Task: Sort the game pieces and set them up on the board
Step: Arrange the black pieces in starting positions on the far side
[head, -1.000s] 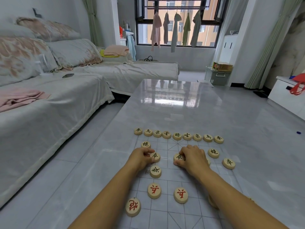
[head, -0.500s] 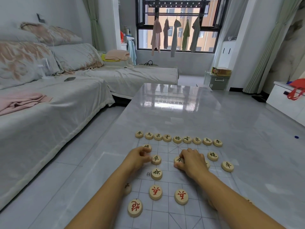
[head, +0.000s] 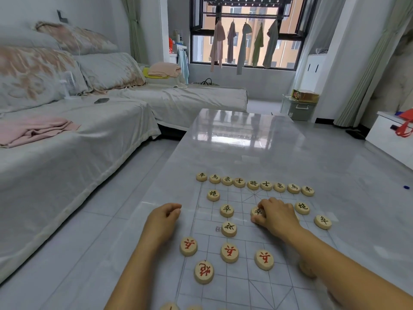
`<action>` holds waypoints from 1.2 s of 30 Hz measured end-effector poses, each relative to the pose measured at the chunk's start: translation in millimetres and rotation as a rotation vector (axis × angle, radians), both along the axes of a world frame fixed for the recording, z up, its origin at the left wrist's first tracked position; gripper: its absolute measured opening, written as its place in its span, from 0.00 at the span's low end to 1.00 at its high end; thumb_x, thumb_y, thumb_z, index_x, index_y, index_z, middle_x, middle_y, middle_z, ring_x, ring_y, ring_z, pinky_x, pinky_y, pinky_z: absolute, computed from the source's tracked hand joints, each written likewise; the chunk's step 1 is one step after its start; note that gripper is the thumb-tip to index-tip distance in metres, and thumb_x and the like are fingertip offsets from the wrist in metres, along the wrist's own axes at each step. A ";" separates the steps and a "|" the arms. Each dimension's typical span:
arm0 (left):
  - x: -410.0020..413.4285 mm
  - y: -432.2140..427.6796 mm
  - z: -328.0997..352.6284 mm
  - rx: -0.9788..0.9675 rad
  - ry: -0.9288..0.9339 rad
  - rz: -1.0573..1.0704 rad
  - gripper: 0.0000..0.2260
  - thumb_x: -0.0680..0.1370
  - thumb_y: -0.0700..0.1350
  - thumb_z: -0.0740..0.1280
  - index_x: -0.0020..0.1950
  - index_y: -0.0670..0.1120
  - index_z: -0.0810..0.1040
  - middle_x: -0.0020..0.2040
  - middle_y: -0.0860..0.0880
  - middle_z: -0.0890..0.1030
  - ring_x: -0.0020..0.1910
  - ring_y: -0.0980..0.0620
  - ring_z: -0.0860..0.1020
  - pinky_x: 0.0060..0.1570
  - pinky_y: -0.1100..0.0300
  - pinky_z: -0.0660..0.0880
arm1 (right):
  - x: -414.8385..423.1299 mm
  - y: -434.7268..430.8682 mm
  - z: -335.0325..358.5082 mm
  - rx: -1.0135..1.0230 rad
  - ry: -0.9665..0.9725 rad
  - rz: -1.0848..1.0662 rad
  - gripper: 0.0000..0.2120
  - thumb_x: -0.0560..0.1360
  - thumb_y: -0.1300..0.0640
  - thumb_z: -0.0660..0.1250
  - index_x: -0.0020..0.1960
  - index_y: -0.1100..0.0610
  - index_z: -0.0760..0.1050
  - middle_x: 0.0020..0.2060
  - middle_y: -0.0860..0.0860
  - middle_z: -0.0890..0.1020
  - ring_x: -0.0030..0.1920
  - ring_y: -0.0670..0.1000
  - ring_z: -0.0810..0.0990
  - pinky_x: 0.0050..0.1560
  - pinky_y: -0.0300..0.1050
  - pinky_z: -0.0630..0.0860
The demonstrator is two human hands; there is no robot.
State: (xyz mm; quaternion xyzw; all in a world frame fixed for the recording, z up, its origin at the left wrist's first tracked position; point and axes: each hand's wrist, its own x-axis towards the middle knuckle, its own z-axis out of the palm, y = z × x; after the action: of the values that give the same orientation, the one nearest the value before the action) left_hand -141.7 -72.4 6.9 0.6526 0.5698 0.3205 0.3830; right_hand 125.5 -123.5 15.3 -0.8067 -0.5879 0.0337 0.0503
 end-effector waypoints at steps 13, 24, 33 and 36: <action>3.7 9.6 -10.0 -0.035 0.111 -0.070 0.14 0.79 0.46 0.59 0.63 0.48 0.74 0.63 0.49 0.77 0.62 0.50 0.73 0.64 0.55 0.68 | -54.5 -4.4 11.2 -0.061 0.204 0.321 0.16 0.76 0.51 0.62 0.63 0.49 0.72 0.56 0.47 0.76 0.49 0.44 0.71 0.52 0.39 0.71; 4.0 10.9 -10.3 -0.052 0.112 -0.091 0.14 0.79 0.47 0.60 0.63 0.50 0.74 0.62 0.51 0.77 0.61 0.52 0.74 0.66 0.54 0.68 | -82.8 15.2 16.2 -0.080 0.148 0.333 0.19 0.73 0.43 0.64 0.60 0.52 0.72 0.52 0.48 0.76 0.52 0.49 0.75 0.51 0.44 0.74; 12.5 9.9 -13.3 0.014 0.188 -0.139 0.14 0.80 0.46 0.59 0.64 0.50 0.75 0.63 0.51 0.77 0.64 0.51 0.73 0.67 0.50 0.66 | -121.2 57.5 -5.9 0.105 -0.115 0.270 0.24 0.74 0.38 0.57 0.53 0.58 0.72 0.51 0.55 0.79 0.52 0.56 0.74 0.47 0.48 0.62; 12.0 12.1 -14.6 0.018 0.191 -0.142 0.15 0.80 0.45 0.58 0.65 0.50 0.73 0.64 0.51 0.76 0.65 0.51 0.72 0.67 0.50 0.66 | -117.1 56.6 -9.4 0.090 -0.096 0.268 0.27 0.71 0.34 0.58 0.56 0.55 0.72 0.54 0.53 0.77 0.56 0.54 0.72 0.55 0.49 0.64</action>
State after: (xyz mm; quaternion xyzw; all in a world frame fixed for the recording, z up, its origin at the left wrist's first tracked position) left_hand -129.7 -60.3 -7.7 0.7222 0.5533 0.2341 0.3429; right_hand 8.4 -66.9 6.0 -0.7186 -0.6930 -0.0246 0.0533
